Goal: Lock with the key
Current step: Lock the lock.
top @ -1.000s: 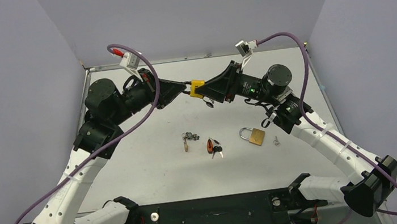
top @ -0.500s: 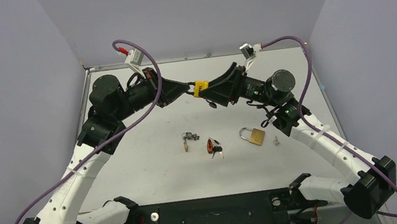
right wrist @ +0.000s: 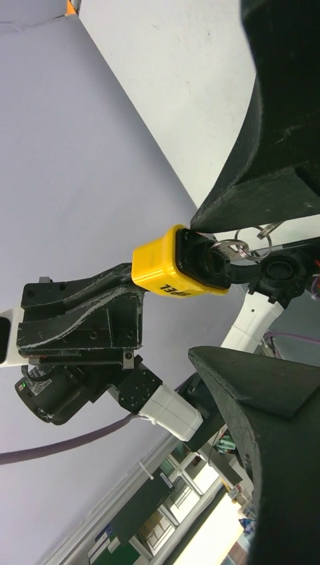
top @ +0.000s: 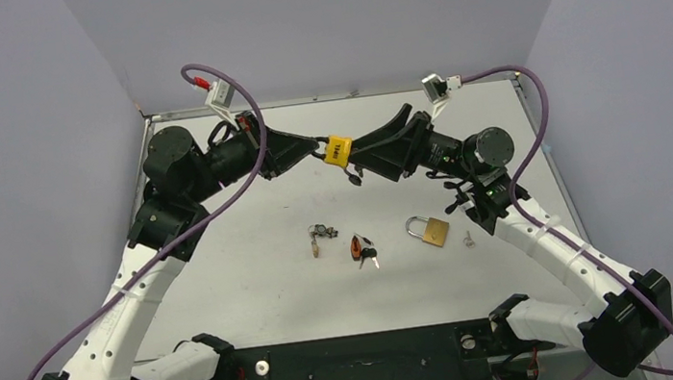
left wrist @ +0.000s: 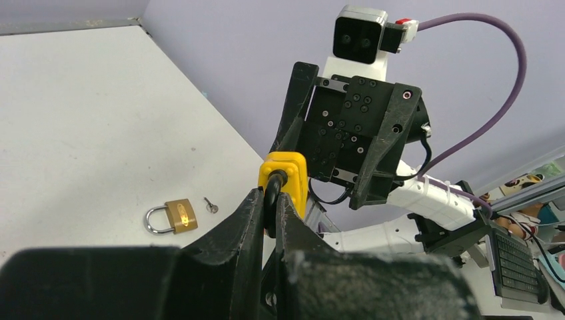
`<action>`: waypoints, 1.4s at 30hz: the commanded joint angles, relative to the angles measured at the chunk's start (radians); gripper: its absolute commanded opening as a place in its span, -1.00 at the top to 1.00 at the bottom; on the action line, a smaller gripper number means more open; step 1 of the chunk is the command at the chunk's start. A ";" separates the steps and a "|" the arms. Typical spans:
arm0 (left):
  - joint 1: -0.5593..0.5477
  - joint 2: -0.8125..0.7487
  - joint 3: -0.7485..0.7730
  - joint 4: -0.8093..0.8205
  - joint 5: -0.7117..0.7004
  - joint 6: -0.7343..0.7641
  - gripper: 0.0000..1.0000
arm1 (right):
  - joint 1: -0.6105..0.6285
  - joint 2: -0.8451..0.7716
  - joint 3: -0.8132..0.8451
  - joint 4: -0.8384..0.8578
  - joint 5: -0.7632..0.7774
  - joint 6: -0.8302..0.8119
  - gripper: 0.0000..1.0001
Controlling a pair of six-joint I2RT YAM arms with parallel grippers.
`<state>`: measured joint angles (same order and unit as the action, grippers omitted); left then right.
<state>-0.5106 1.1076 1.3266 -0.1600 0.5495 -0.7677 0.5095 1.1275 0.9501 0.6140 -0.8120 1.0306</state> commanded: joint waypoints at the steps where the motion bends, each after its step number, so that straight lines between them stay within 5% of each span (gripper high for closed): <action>1: 0.015 -0.049 0.031 0.181 0.029 -0.044 1.00 | -0.012 -0.039 -0.011 0.134 -0.026 0.029 -0.15; 17: 0.017 -0.052 0.072 0.181 0.046 -0.043 1.00 | -0.011 -0.048 -0.014 0.023 -0.023 -0.055 0.02; 29: 0.017 -0.031 0.084 0.167 0.050 -0.040 1.00 | -0.004 -0.066 0.004 -0.086 -0.008 -0.143 0.53; 34: 0.018 -0.030 0.083 0.144 0.041 -0.029 1.00 | -0.005 -0.064 0.007 -0.087 -0.002 -0.143 1.00; 42: 0.048 -0.031 0.083 0.128 0.044 -0.034 1.00 | -0.005 -0.071 -0.006 -0.113 0.001 -0.173 1.00</action>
<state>-0.4831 1.0904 1.3476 -0.0914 0.5888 -0.7998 0.5045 1.0840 0.9329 0.4881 -0.8272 0.8997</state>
